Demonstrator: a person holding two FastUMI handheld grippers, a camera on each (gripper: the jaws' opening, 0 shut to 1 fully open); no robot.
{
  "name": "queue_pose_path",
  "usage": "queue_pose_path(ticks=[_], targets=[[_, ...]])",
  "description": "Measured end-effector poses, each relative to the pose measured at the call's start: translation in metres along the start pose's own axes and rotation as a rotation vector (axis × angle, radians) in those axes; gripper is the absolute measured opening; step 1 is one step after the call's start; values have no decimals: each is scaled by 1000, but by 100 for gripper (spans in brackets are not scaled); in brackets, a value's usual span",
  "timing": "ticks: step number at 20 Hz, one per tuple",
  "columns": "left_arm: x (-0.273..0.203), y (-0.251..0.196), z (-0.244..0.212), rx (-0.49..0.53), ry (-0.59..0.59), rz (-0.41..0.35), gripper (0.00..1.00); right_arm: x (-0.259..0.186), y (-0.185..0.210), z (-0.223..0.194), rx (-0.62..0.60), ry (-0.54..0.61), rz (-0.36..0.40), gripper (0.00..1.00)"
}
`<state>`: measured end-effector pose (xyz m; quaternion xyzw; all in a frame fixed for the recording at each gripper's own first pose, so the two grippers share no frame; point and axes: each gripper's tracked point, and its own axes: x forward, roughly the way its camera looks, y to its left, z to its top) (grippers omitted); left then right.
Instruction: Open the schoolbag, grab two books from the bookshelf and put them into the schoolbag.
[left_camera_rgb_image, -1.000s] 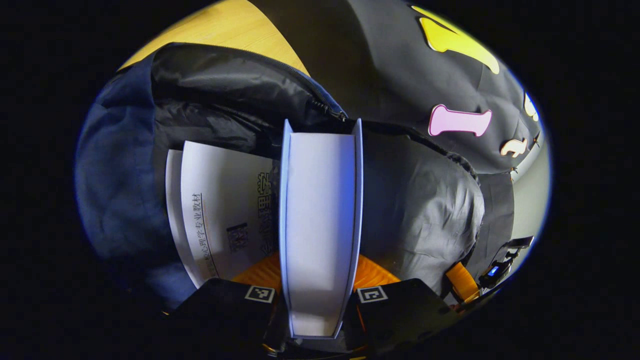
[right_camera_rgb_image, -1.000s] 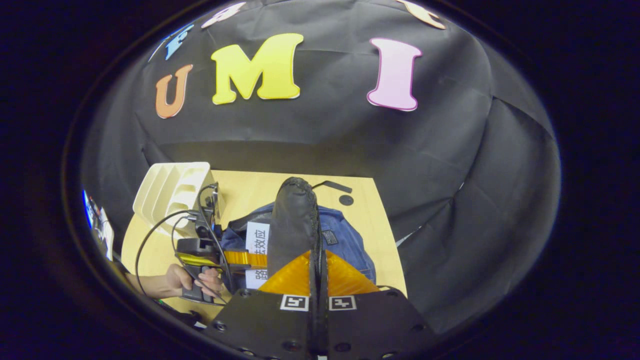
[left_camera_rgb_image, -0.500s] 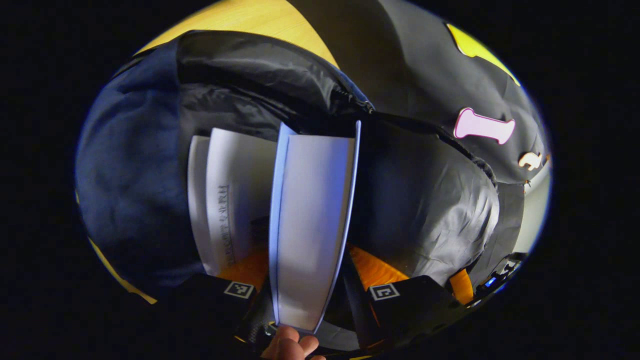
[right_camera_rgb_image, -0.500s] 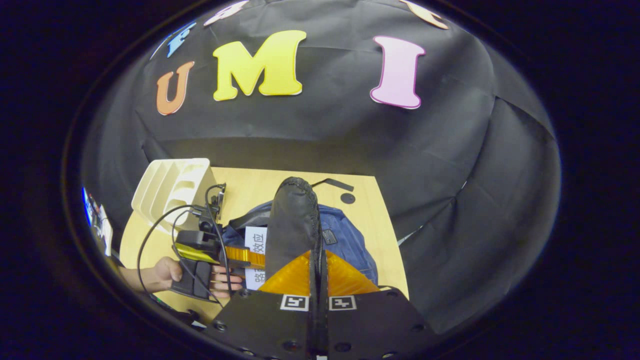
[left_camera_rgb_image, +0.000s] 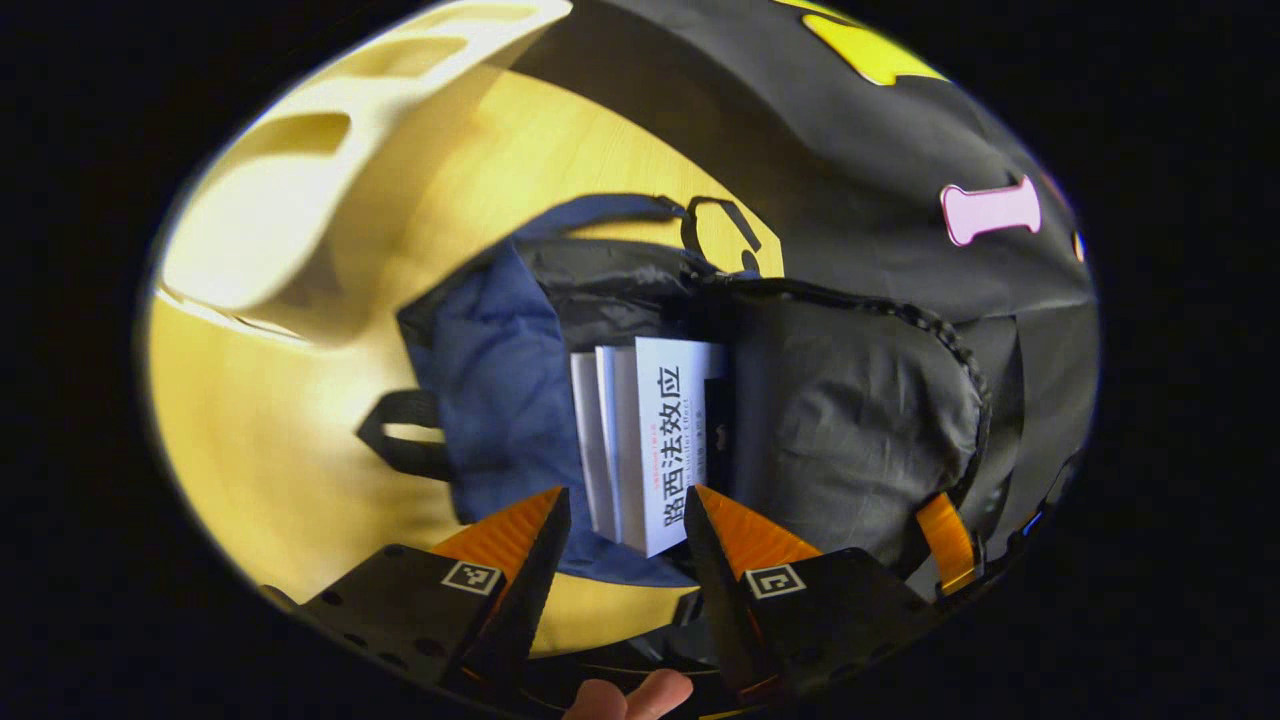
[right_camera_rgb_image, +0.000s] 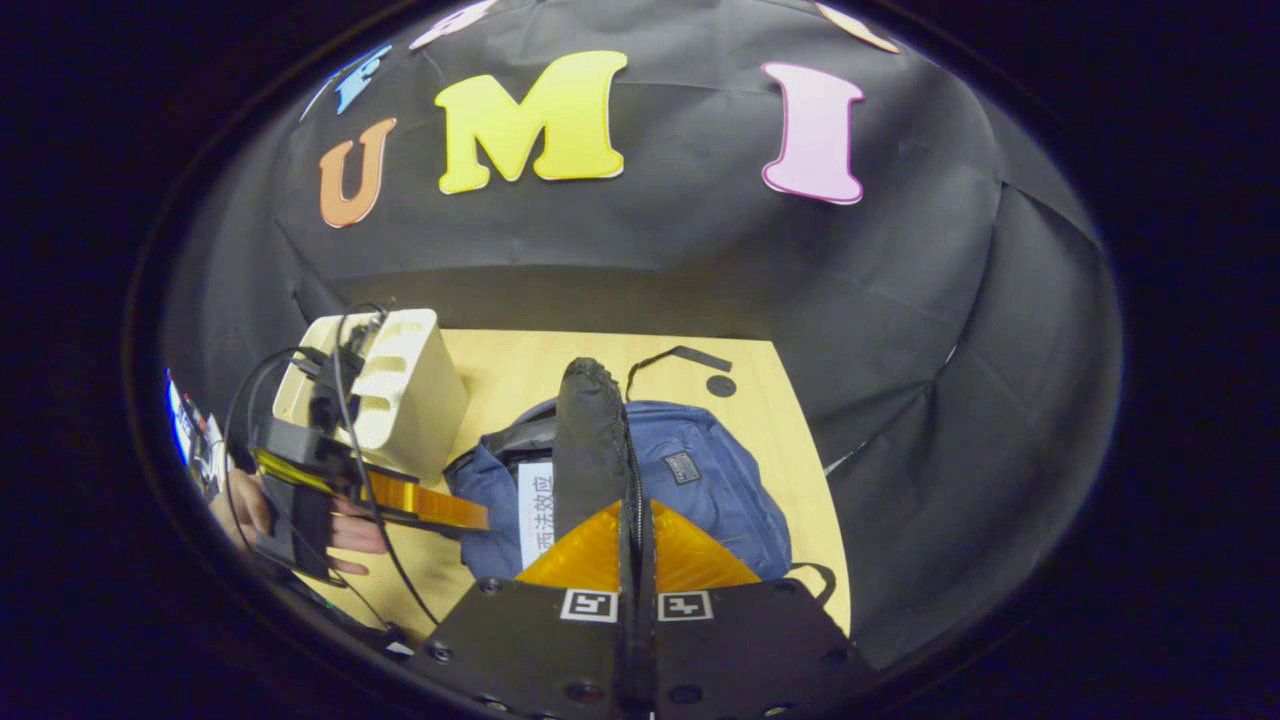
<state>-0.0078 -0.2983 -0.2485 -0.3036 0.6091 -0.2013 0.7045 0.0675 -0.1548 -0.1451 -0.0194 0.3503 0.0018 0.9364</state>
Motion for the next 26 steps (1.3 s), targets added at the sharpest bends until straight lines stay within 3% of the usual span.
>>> queue_pose_path(ticks=[6, 11, 18, 19, 22, 23, 24, 26], targets=[[-78, 20, 3, 68, -125, 41, 74, 5, 46, -17, 7, 21, 48, 0], [-143, 55, 11, 110, -271, 119, 74, 21, 93, -43, 15, 55, 101, 0], [-212, 99, 6, 77, -382, 175, 74, 54, 163, -84, 25, 126, 209, 1], [-219, 104, 5, 70, -391, 180, 74, 56, 171, -90, 27, 133, 219, 8], [-239, 120, 3, 76, -427, 205, 74, 70, 192, -105, 24, 144, 262, 15], [-245, 126, 3, 80, -439, 223, 74, 73, 197, -109, 28, 146, 273, 24], [-252, 131, 2, 82, -449, 241, 74, 77, 203, -112, 38, 149, 285, 27], [-262, 142, -1, 84, -465, 273, 74, 83, 211, -118, 56, 156, 296, 49]])
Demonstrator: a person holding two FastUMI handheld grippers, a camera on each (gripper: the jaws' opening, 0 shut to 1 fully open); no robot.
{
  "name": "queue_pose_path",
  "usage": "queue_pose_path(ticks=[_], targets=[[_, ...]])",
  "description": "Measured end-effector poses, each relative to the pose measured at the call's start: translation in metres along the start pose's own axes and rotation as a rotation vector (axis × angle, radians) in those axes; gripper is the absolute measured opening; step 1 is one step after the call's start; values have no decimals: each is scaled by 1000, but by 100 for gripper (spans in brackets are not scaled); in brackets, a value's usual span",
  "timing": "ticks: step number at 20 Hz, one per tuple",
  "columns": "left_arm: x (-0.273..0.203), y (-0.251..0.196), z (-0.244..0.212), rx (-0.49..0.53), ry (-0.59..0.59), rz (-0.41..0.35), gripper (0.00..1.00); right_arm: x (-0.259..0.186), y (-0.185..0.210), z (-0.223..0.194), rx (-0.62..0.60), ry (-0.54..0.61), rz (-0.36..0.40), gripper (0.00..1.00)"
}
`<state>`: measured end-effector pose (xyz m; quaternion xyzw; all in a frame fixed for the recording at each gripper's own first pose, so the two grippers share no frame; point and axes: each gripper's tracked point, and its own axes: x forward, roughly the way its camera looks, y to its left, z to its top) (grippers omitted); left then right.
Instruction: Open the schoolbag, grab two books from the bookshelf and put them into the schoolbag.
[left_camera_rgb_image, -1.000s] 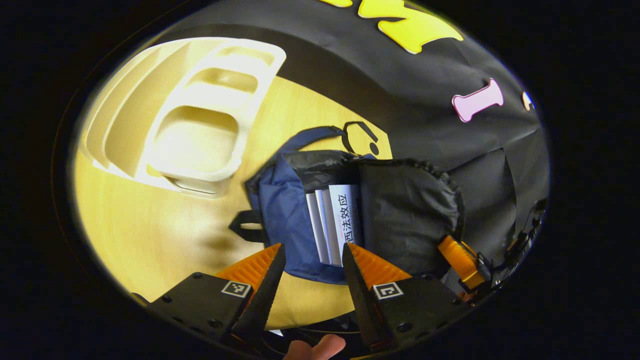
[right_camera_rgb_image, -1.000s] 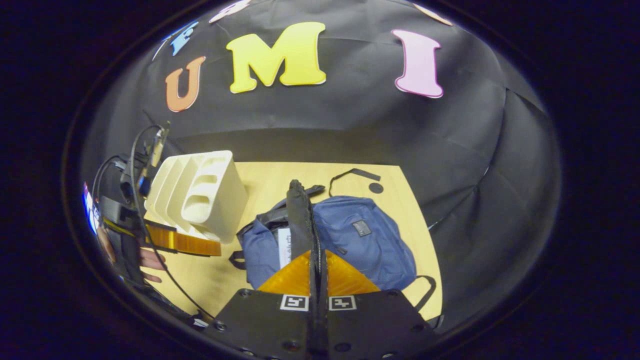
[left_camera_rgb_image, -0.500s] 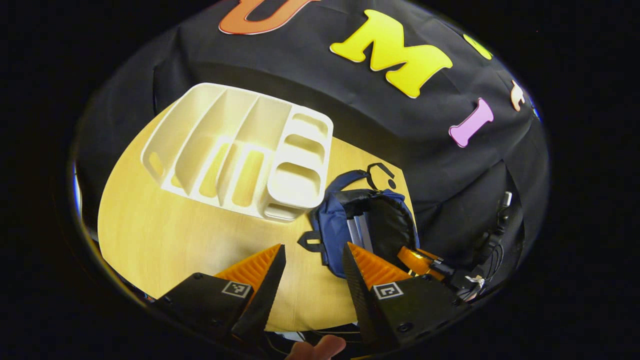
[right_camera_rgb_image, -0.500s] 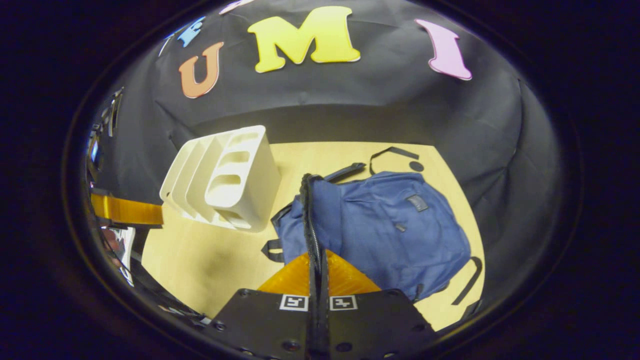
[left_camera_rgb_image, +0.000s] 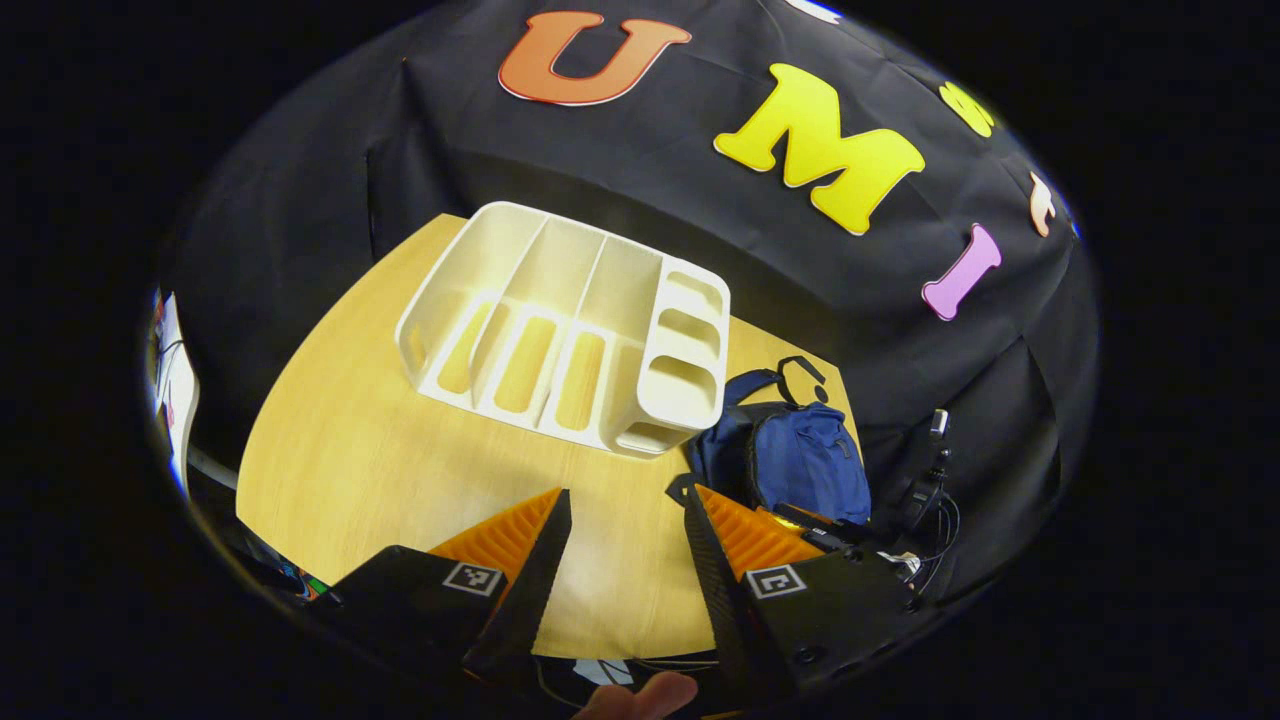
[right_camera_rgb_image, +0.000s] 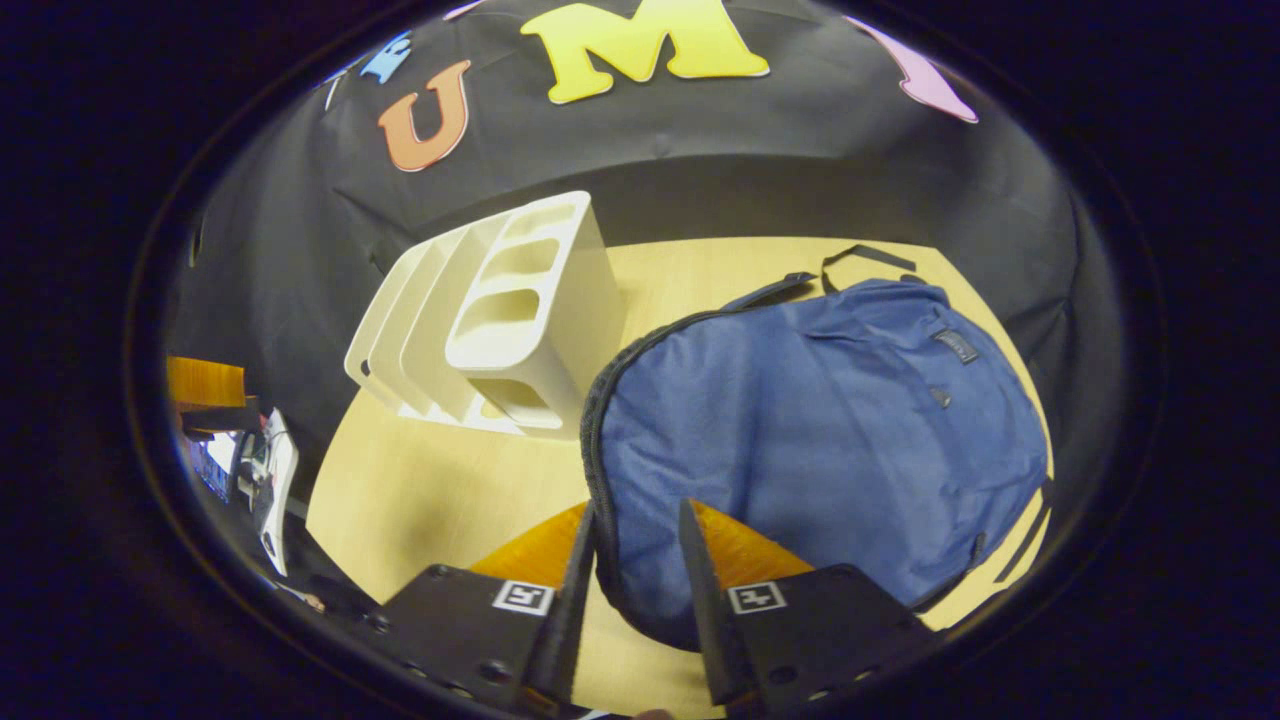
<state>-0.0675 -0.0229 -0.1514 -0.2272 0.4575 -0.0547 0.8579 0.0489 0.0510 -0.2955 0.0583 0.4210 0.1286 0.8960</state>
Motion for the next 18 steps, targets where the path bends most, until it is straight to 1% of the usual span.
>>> queue_pose_path(ticks=[3, 4, 5, 6, 7, 8, 9, 10, 11, 12, 14, 15, 17, 18], targets=[[-9, 10, 0, 12, -15, 33, 74, 8, 7, -4, 34, -8, 8, 86], [-13, 11, 0, 18, -22, 37, 74, 8, 8, -4, 36, -16, 6, 88], [-11, 12, 1, 26, -29, 42, 74, 4, 9, -2, 34, -27, 0, 93], [-10, 12, 3, 38, -39, 47, 74, -2, 8, 2, 29, -41, -12, 94], [-10, 11, 4, 53, -51, 56, 74, -9, 7, 6, 19, -64, -27, 91], [-11, 10, 6, 67, -63, 66, 74, -19, 6, 14, 0, -92, -48, 92], [-15, 7, 9, 85, -80, 71, 74, -33, 3, 22, -34, -137, -81, 96], [-17, 3, 13, 105, -104, 74, 74, -47, 0, 35, -75, -196, -123, 97], [-17, 0, 19, 125, -132, 81, 74, -65, -3, 49, -123, -255, -173, 94], [-20, -4, 27, 144, -165, 85, 74, -88, -6, 68, -169, -325, -230, 97], [-29, -14, 47, 202, -262, 105, 74, -136, -7, 104, -262, -474, -350, 97], [-36, -20, 59, 241, -321, 122, 73, -159, -3, 117, -309, -539, -395, 97], [-50, -37, 79, 299, -429, 131, 73, -199, 8, 139, -376, -657, -461, 96], [-58, -45, 88, 319, -477, 137, 73, -216, 15, 147, -397, -706, -481, 98]])
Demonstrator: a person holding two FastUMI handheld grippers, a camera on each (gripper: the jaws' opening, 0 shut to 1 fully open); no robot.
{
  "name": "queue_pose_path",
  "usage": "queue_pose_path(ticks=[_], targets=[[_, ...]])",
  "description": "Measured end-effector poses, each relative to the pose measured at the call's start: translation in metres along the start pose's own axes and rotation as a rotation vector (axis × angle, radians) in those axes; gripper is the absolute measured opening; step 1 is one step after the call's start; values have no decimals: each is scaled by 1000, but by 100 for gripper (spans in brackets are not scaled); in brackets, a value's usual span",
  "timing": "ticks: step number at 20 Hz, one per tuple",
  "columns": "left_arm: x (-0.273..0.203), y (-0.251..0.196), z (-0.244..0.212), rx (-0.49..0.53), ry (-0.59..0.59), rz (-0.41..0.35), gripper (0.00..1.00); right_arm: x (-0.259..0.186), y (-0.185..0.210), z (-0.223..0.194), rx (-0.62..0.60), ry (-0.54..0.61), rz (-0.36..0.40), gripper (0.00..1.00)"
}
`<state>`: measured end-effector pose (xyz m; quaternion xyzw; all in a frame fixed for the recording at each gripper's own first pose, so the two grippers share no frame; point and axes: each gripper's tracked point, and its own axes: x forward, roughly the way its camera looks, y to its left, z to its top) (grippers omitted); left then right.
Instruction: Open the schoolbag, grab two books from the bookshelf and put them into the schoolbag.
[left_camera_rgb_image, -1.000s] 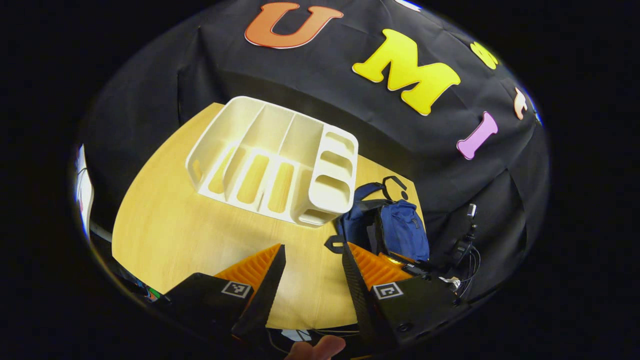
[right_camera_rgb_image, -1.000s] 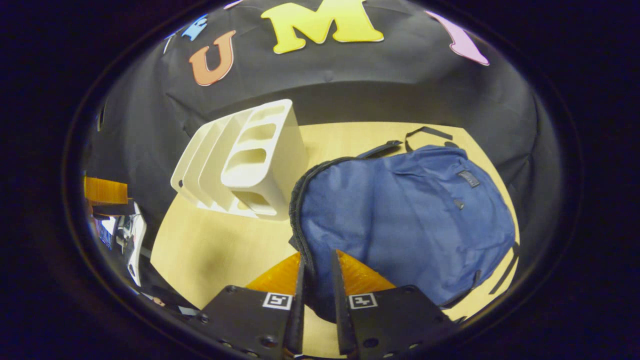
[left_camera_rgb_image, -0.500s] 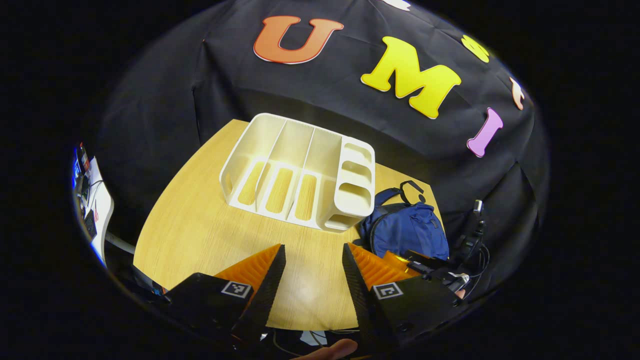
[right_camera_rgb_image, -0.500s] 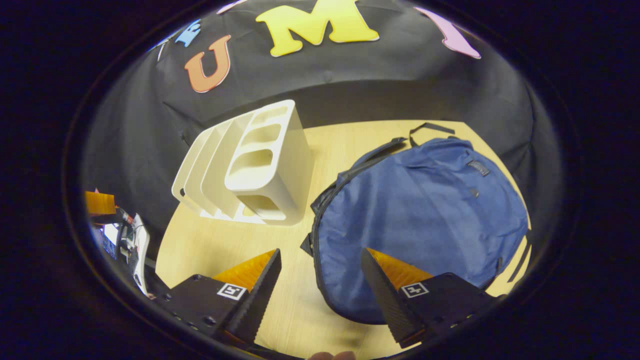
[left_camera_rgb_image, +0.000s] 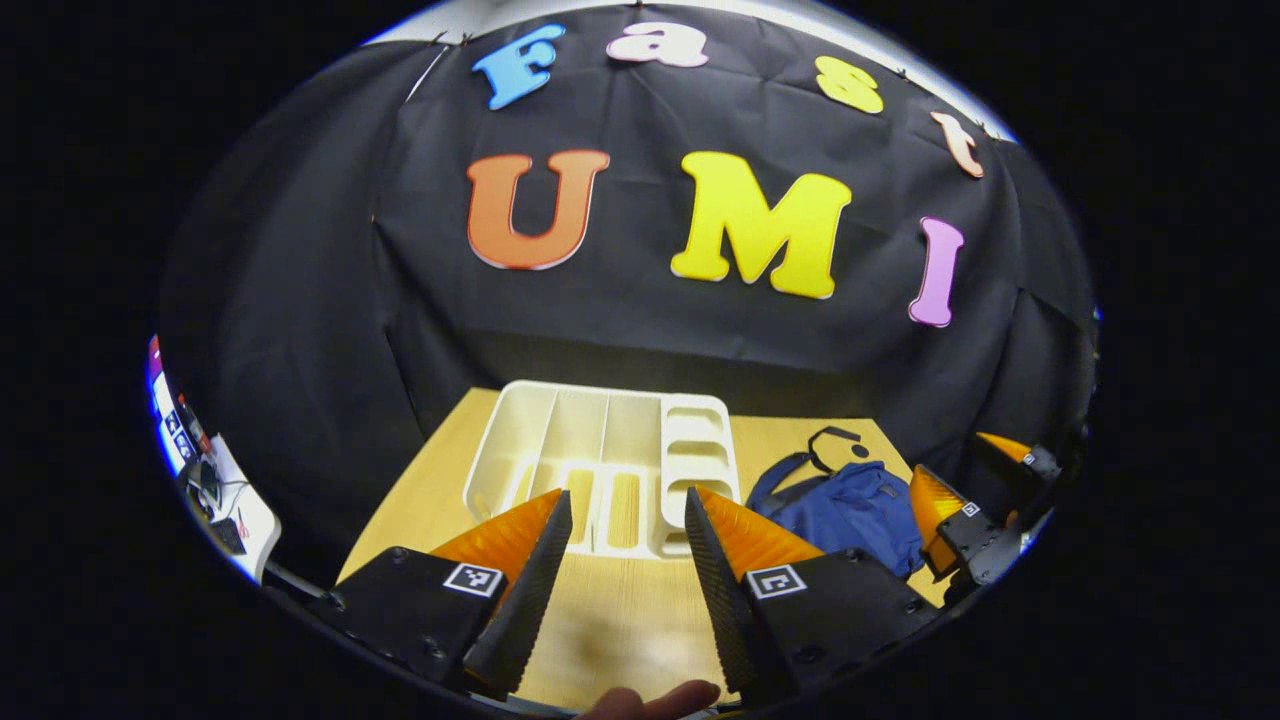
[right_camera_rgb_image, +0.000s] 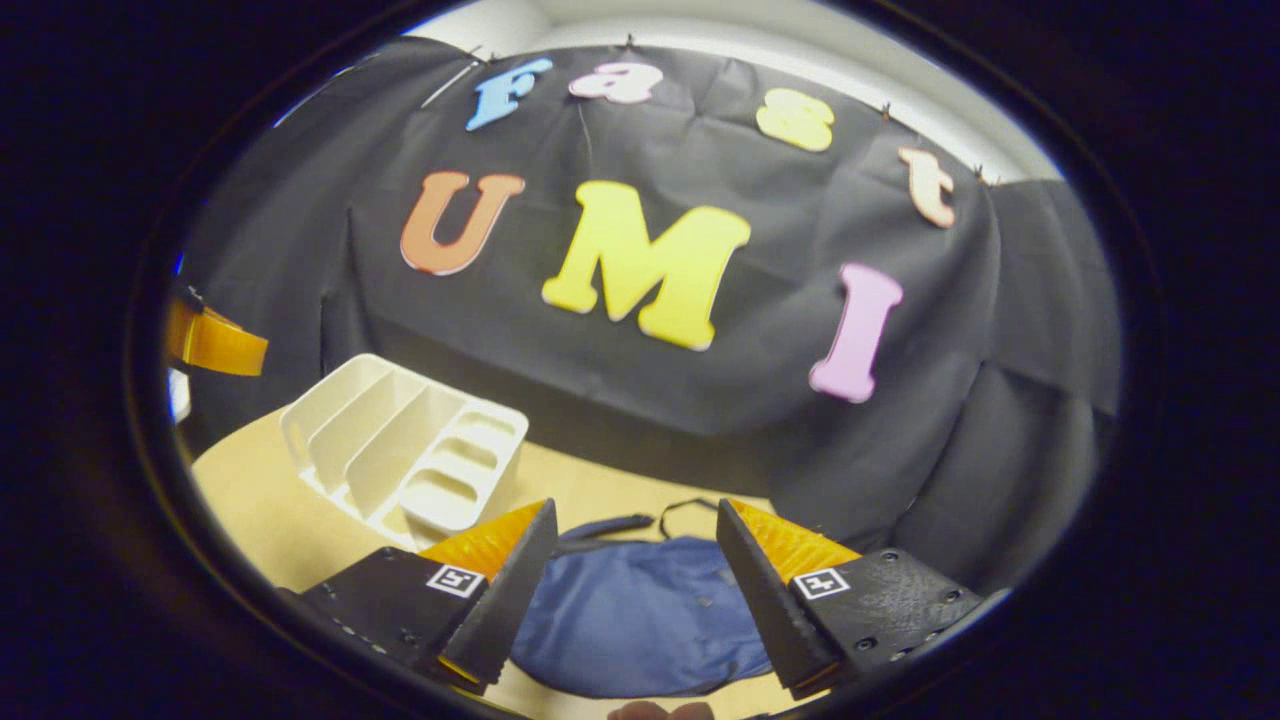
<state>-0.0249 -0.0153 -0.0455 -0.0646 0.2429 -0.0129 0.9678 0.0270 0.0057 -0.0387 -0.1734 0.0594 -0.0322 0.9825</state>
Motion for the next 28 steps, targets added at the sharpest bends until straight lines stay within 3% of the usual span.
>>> queue_pose_path(ticks=[4, 7, 9, 10, 11, 14, 15, 16, 28], targets=[[-20, -16, 50, 46, -211, 2, 75, -37, -18, 57, 69, -147, -50, 98], [-34, -19, 70, 83, -312, 17, 86, -55, -26, 68, 194, -165, -32, 99], [-44, -22, 75, 99, -350, 25, 88, -62, -49, 77, 263, -191, -77, 99], [-46, -22, 75, 97, -356, 30, 89, -61, -63, 78, 269, -211, -110, 97], [-49, -23, 74, 90, -359, 35, 98, -62, -66, 79, 266, -226, -118, 95], [-46, -25, 74, 81, -370, 37, 93, -58, -56, 71, 284, -204, -86, 98], [-45, -25, 76, 92, -368, 40, 100, -54, -56, 69, 286, -195, -84, 98], [-43, -25, 76, 100, -367, 47, 93, -49, -58, 70, 288, -198, -84, 98], [-34, -44, 109, 83, -415, 62, 93, -37, -84, 110, 365, -267, -69, 98]])
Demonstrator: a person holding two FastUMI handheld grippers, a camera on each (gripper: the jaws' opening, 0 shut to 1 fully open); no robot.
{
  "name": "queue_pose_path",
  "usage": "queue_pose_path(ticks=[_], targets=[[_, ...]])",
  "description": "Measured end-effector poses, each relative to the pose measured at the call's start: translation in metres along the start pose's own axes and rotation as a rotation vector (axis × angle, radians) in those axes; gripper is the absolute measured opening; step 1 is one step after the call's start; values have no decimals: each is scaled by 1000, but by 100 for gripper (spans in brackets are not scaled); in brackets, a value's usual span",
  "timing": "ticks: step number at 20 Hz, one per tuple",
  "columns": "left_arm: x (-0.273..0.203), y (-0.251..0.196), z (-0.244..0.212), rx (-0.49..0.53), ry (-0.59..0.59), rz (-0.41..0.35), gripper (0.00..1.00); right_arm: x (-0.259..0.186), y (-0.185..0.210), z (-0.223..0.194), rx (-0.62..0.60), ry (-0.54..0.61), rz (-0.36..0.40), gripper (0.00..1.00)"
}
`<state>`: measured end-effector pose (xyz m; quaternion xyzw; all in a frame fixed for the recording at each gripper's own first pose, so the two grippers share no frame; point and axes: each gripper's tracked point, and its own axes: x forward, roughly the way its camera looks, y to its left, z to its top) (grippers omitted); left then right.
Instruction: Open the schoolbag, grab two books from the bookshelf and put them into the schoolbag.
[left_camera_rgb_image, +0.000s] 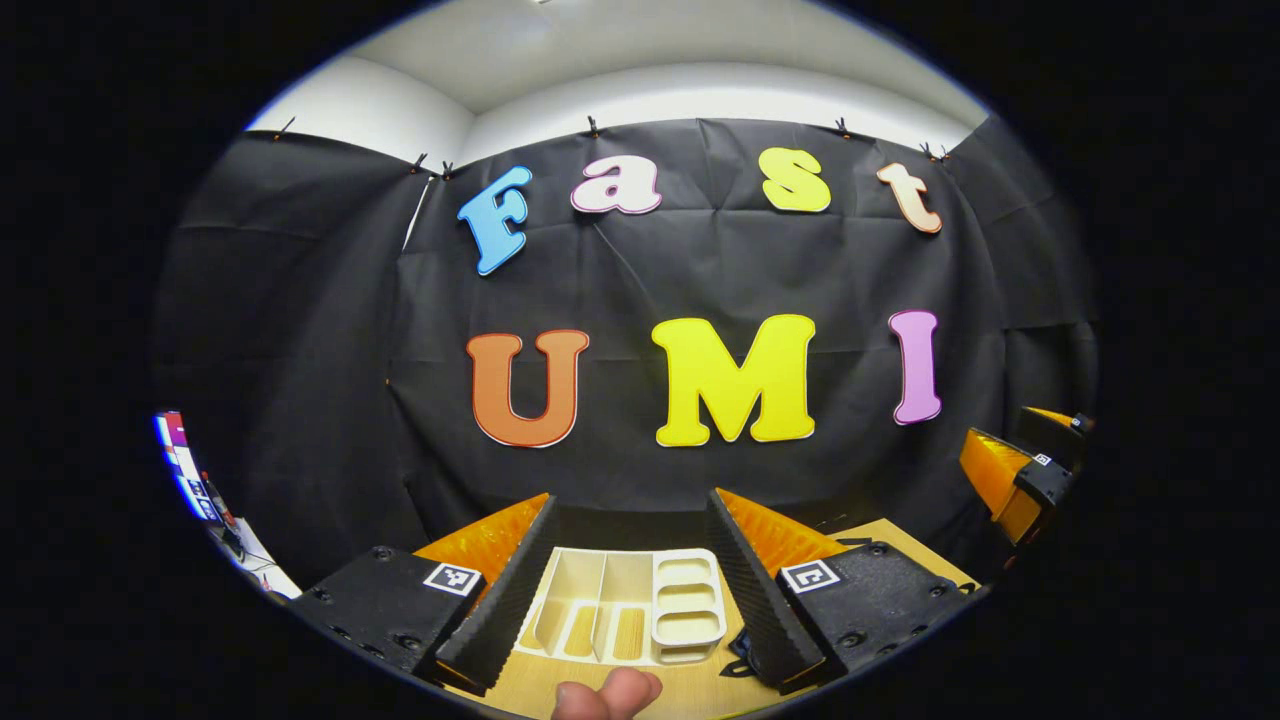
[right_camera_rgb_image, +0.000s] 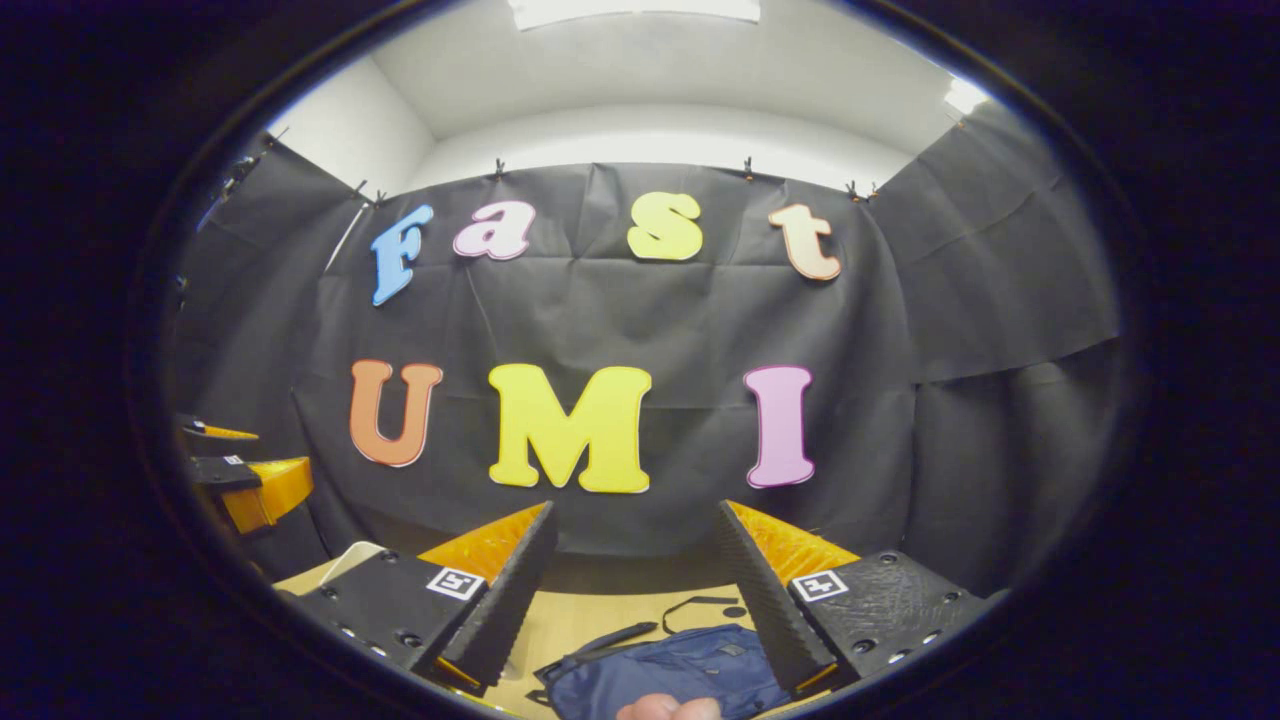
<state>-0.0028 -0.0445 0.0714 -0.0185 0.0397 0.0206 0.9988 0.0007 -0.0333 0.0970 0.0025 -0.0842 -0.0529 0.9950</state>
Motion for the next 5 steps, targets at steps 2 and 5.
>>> queue_pose_path(ticks=[2, 5], targets=[[-1, 1, 3, -6, -5, -1, 93, -1, -4, 3, 2, 3, 0, 98], [-1, -1, 5, -1, -17, -9, 93, 0, -6, 3, 8, 12, 4, 98]])
